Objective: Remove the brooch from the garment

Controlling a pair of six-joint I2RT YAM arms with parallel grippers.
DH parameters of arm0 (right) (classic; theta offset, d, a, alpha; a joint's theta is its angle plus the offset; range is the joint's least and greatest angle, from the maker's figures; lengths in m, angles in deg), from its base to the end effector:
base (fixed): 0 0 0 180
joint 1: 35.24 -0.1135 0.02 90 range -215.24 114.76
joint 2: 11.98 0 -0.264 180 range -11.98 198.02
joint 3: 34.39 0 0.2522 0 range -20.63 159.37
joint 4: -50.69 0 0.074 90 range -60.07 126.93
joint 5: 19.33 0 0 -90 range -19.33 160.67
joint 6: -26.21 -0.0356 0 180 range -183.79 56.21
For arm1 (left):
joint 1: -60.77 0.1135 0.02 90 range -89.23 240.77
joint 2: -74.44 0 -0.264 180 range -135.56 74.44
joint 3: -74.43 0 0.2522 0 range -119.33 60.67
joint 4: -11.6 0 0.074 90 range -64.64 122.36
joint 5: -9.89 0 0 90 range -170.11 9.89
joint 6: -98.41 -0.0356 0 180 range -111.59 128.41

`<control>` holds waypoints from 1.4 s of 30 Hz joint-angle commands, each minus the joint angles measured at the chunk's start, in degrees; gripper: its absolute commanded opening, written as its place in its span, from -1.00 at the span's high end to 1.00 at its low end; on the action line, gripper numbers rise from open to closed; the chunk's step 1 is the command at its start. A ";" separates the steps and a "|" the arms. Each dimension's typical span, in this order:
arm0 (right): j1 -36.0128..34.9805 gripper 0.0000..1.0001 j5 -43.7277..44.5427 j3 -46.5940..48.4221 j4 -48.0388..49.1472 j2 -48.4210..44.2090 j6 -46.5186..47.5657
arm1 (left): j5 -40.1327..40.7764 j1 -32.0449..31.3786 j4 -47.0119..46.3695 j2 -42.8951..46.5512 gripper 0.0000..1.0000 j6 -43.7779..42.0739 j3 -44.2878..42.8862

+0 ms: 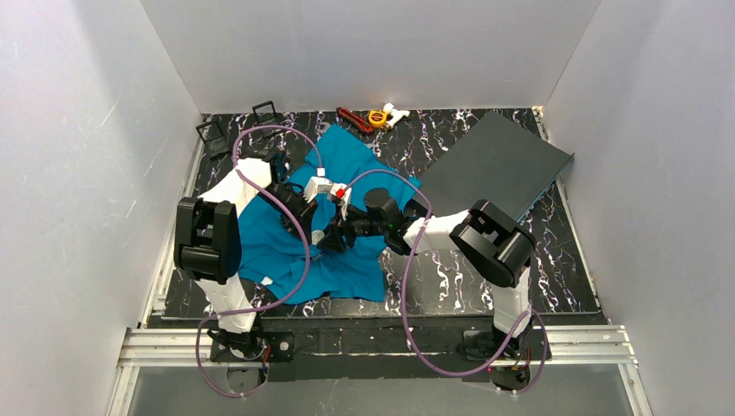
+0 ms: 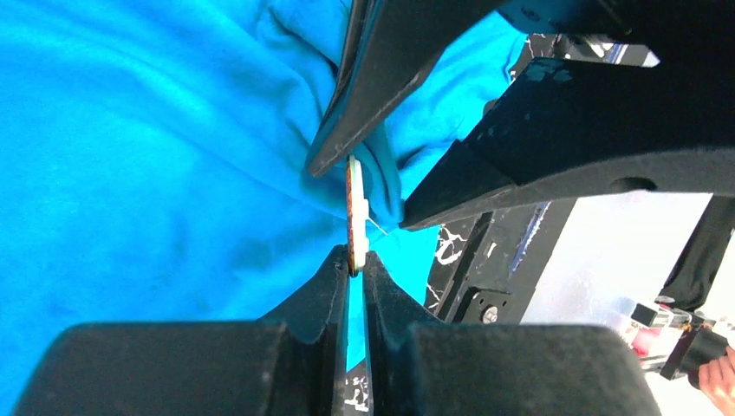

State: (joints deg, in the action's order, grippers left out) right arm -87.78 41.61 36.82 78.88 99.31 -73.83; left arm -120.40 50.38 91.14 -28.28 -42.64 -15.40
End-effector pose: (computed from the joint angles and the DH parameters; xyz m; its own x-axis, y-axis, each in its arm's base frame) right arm 0.2367 0.3373 0.1754 -0.2948 -0.1341 -0.9461 -0.9460 0.1805 0.2691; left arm 0.3103 -0.0803 0.2137 -0.5318 0.7006 -0.4758 0.8338 0.3346 -0.4391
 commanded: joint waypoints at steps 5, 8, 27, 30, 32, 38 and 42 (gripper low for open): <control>1.68 -0.10 -2.57 -2.70 -3.69 -2.21 -2.04 | -2.11 -0.14 -4.23 5.11 1.00 3.30 1.63; 2.18 -0.13 -2.99 -3.33 -3.81 -2.25 -1.95 | -1.93 -0.13 -5.53 5.66 1.00 4.18 1.87; 13.74 -0.54 -12.22 2.79 -18.73 -13.06 1.14 | -13.54 -0.24 0.50 4.77 1.00 1.97 -4.21; 13.87 -0.55 -14.82 4.28 -25.44 -15.44 2.85 | -15.89 -2.21 3.09 4.13 1.00 1.54 -5.13; 14.02 -0.55 -16.29 4.17 -27.06 -16.99 1.27 | -17.78 -3.23 3.40 4.10 1.00 1.98 -4.99; 14.48 -0.54 -19.59 4.25 -34.58 -20.12 -0.03 | -22.24 -5.27 3.39 5.12 1.00 4.34 -5.00; 14.49 -0.49 -22.28 3.85 -33.35 -21.13 -3.12 | -23.33 -7.15 3.35 5.87 1.00 4.90 -4.34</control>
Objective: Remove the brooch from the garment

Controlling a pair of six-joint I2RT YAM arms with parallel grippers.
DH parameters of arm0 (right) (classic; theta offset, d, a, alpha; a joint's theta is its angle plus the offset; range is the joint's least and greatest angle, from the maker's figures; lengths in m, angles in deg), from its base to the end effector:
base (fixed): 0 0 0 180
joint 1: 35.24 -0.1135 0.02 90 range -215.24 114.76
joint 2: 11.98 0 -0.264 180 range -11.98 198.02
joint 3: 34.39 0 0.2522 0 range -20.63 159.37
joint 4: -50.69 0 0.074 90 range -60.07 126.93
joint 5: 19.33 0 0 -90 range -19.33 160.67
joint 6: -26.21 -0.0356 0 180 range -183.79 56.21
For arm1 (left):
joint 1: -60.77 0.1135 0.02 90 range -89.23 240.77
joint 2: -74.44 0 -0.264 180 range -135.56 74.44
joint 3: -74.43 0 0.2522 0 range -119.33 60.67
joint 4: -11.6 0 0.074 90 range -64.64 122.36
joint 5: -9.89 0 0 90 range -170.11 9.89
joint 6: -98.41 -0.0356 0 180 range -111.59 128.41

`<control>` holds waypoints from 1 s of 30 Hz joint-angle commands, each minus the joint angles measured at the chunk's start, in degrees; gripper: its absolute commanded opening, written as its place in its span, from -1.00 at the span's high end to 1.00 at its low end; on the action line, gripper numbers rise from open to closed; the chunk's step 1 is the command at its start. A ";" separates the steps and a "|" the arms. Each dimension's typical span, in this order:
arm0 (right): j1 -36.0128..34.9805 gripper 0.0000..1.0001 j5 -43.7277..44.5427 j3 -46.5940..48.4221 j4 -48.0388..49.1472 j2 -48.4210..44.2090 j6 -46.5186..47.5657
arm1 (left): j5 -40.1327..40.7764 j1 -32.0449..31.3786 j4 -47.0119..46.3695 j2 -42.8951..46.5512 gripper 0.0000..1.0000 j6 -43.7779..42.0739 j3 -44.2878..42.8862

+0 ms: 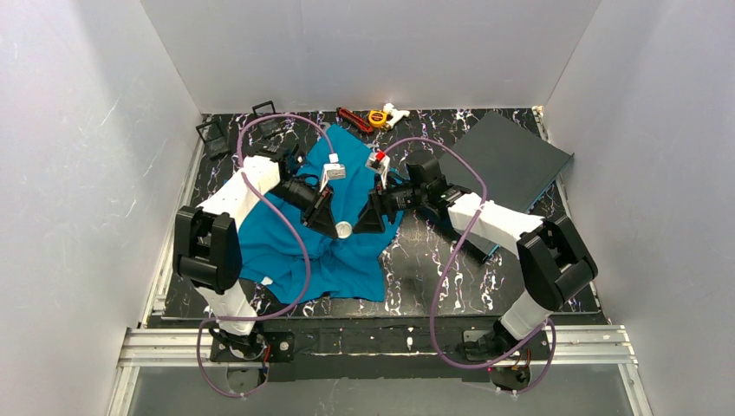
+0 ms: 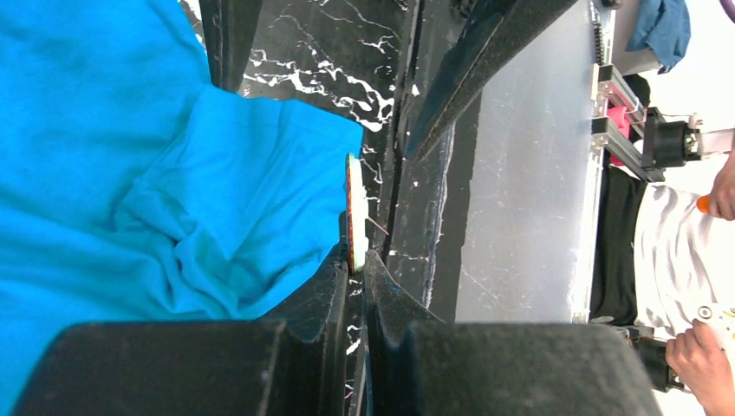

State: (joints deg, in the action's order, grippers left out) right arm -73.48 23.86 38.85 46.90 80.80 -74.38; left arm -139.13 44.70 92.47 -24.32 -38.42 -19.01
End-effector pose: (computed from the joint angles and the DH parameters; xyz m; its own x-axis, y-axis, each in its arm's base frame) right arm 0.2673 0.2437 0.2539 -0.4802 -0.2183 -0.8495 -0.8761 0.1661 0.4526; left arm 0.2966 -0.1172 0.2589 -0.5121 0.5382 -0.6694 0.8342 0.1262 -0.5368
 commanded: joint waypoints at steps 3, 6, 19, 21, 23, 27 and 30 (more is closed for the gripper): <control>0.12 -0.36 -5.91 1.03 0.50 -2.98 -4.38 | -4.95 -2.13 1.53 2.42 1.00 1.02 -0.06; -0.03 -0.22 -6.94 -0.13 2.06 -3.12 -5.38 | -5.09 -2.28 0.73 3.09 1.00 1.76 0.14; -0.56 0.41 -9.90 -3.66 12.62 -2.95 -12.37 | -6.19 -2.28 -0.18 3.80 1.00 3.15 0.04; -0.66 0.44 -10.04 -4.07 14.17 -2.87 -13.49 | -6.19 -2.21 -0.23 3.68 1.00 3.15 0.04; -0.85 0.53 -10.30 -4.32 15.58 -2.70 -14.56 | -6.23 -2.29 -0.30 3.64 1.00 3.23 -0.07; -1.08 0.78 -10.71 -4.63 16.19 -2.65 -14.67 | -6.27 -2.27 -0.55 3.62 1.00 3.73 -0.21; -1.15 0.97 -11.21 -4.60 16.26 -2.57 -14.90 | -6.21 -2.24 -1.27 3.63 1.00 4.04 -0.13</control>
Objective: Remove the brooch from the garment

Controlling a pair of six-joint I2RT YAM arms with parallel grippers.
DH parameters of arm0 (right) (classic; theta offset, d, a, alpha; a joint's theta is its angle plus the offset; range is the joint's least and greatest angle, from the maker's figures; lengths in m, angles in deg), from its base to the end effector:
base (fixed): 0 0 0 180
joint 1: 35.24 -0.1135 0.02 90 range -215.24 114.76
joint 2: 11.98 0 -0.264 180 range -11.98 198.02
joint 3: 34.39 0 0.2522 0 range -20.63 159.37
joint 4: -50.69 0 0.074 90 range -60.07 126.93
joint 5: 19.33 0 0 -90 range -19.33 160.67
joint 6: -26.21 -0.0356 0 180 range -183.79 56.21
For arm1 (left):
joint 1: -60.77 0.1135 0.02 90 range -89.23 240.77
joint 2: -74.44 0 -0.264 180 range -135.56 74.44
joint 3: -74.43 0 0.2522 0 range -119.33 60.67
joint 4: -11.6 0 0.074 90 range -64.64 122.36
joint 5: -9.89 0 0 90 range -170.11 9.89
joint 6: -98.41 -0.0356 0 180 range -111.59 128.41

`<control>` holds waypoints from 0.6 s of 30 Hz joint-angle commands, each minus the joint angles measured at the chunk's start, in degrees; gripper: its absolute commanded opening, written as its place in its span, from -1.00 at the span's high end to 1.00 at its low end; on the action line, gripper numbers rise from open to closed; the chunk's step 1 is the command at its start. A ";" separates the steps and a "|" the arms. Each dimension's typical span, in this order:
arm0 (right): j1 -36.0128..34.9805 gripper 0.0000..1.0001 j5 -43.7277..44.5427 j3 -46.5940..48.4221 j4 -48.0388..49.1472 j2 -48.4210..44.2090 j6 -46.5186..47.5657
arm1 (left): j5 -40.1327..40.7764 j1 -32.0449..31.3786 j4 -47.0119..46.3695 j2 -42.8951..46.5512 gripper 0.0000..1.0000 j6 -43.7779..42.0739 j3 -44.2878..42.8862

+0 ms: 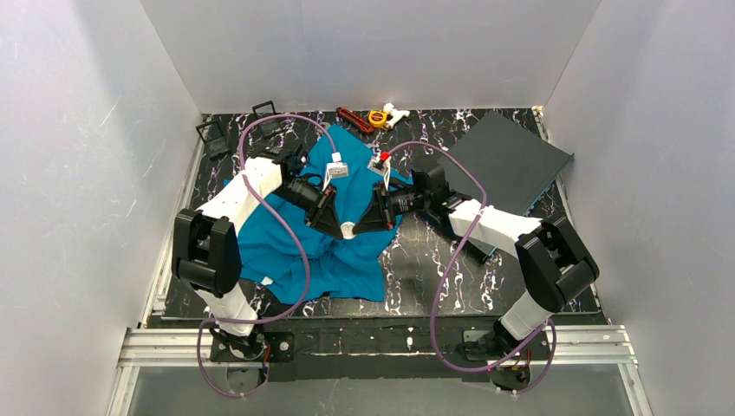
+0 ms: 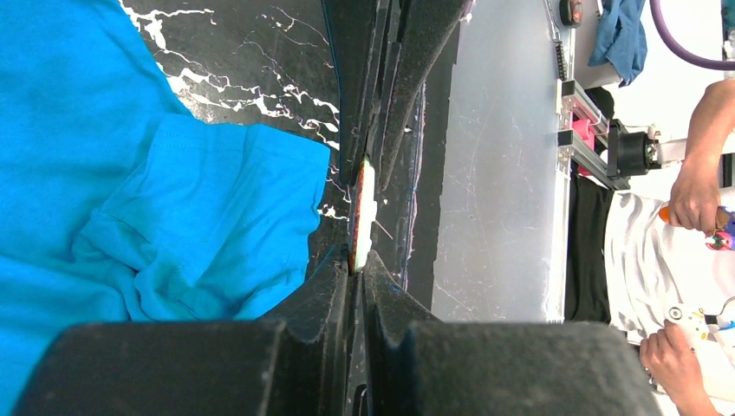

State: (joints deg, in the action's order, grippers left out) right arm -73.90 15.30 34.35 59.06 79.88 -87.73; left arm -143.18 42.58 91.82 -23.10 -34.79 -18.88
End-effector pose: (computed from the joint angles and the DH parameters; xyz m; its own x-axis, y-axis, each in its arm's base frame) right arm 0.2563 0.2425 0.2543 -0.5779 -0.1670 -0.7988 -0.8117 0.0158 0.5839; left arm 0.2892 -0.1284 0.2669 -0.5364 0.5026 -0.6780 0.8101 0.0813 -0.5807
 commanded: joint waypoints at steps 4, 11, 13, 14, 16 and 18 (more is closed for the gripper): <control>-0.62 0.97 -1.73 0.23 1.59 -1.72 -1.39 | 0.10 0.02 -1.96 3.09 0.48 1.49 0.45; 0.21 0.97 1.11 0.37 -11.12 -2.50 6.59 | -0.35 5.77 -9.06 9.35 -0.43 5.41 4.94; 0.19 0.97 0.53 -0.06 -11.10 -2.54 6.38 | -1.03 5.88 -11.63 10.37 -0.40 7.52 6.28; 0.16 0.97 0.15 -0.28 -10.67 -2.45 5.83 | -1.87 5.77 -13.25 10.84 -0.38 8.92 7.02; 0.21 0.97 -0.87 -0.88 -8.71 -2.26 3.75 | -1.61 5.17 -17.27 11.62 -0.32 12.78 8.51; 0.17 0.97 -1.63 -1.38 -6.60 -1.93 1.34 | 1.14 3.36 -20.87 12.13 -0.26 16.39 9.35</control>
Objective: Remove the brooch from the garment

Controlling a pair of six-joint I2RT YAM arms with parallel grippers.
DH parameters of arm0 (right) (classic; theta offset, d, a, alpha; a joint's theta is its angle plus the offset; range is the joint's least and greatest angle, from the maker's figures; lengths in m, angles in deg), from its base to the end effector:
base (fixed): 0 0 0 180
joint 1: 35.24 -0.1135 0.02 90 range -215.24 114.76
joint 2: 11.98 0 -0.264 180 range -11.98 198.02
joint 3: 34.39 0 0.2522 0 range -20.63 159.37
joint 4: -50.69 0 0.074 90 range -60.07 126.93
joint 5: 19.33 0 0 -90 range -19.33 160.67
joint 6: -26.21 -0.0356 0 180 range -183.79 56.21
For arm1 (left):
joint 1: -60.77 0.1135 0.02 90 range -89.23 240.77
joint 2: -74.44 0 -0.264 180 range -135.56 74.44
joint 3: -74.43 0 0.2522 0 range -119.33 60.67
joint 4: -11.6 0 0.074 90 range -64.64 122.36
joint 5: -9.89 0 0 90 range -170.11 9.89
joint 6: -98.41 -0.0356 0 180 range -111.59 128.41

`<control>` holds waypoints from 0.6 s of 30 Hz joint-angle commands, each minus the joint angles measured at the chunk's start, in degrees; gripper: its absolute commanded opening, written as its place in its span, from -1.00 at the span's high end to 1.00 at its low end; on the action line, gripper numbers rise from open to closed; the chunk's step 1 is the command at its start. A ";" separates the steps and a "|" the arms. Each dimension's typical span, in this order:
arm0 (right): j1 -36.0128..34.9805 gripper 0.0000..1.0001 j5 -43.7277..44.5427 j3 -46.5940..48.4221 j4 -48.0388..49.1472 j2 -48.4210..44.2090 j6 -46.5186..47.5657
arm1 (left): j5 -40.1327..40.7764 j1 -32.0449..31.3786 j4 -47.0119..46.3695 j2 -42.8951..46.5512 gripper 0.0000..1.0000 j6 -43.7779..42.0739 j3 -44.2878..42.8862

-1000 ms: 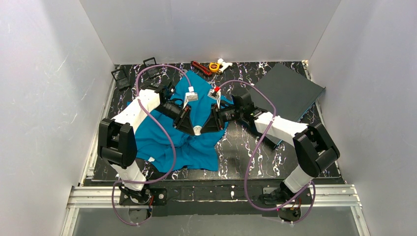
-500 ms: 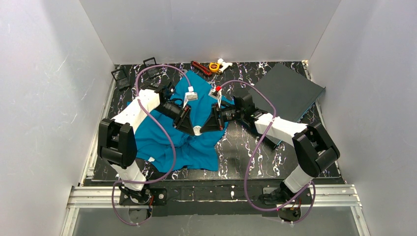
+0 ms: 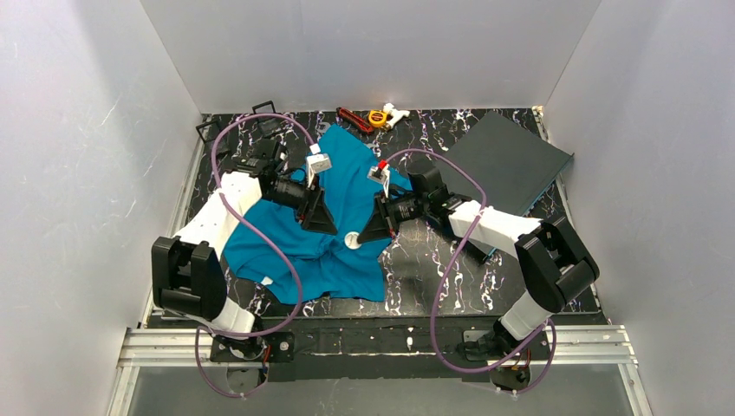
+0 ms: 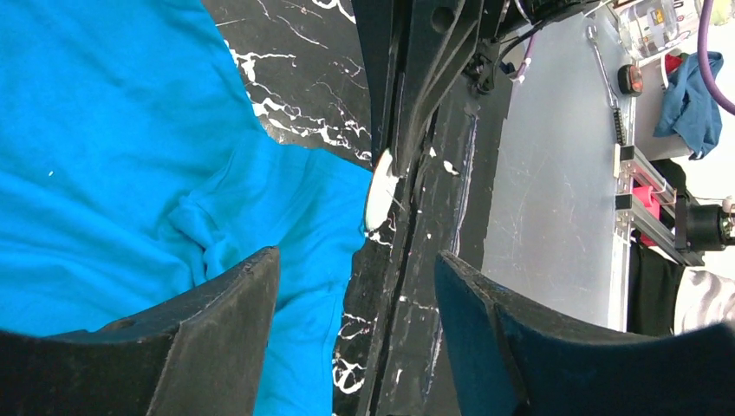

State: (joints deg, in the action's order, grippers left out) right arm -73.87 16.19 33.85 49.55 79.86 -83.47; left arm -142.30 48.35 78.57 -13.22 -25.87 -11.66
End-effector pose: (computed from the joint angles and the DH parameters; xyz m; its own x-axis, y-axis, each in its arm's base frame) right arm 0.2519 0.2384 0.2368 -0.6245 -0.2486 -0.7405 -0.7752 0.0808 0.6266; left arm 0.2808 -0.0941 0.2860 -0.5165 0.3828 -0.7659 0.8560 0.2062 -0.4741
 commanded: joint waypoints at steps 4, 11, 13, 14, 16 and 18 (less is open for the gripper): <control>0.11 0.97 -3.47 -1.93 6.06 -1.57 -5.45 | 3.54 -5.52 -10.73 2.20 -0.22 11.36 2.36; 0.06 0.97 -4.52 -2.44 8.61 -1.32 -7.13 | 4.41 -7.45 -11.47 0.21 -0.14 13.37 2.18; 0.09 0.97 -4.64 -2.68 9.44 -1.25 -7.77 | 3.52 -7.78 -11.39 -0.04 -0.12 12.80 2.73; 0.12 0.97 -4.79 -2.83 10.05 -1.20 -8.19 | 3.10 -7.88 -11.15 -0.13 -0.12 12.26 2.92; 0.06 0.97 -5.01 -3.10 11.13 -0.99 -9.20 | 2.33 -8.09 -10.52 -0.40 -0.10 11.47 3.18; 0.05 0.97 -5.15 -3.28 12.01 -0.83 -9.83 | 1.37 -8.14 -9.88 -0.71 -0.03 10.75 3.29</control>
State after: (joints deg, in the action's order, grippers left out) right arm -73.87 12.91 31.51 57.09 79.86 -90.99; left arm -137.82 40.74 67.19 -13.39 -13.65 -9.21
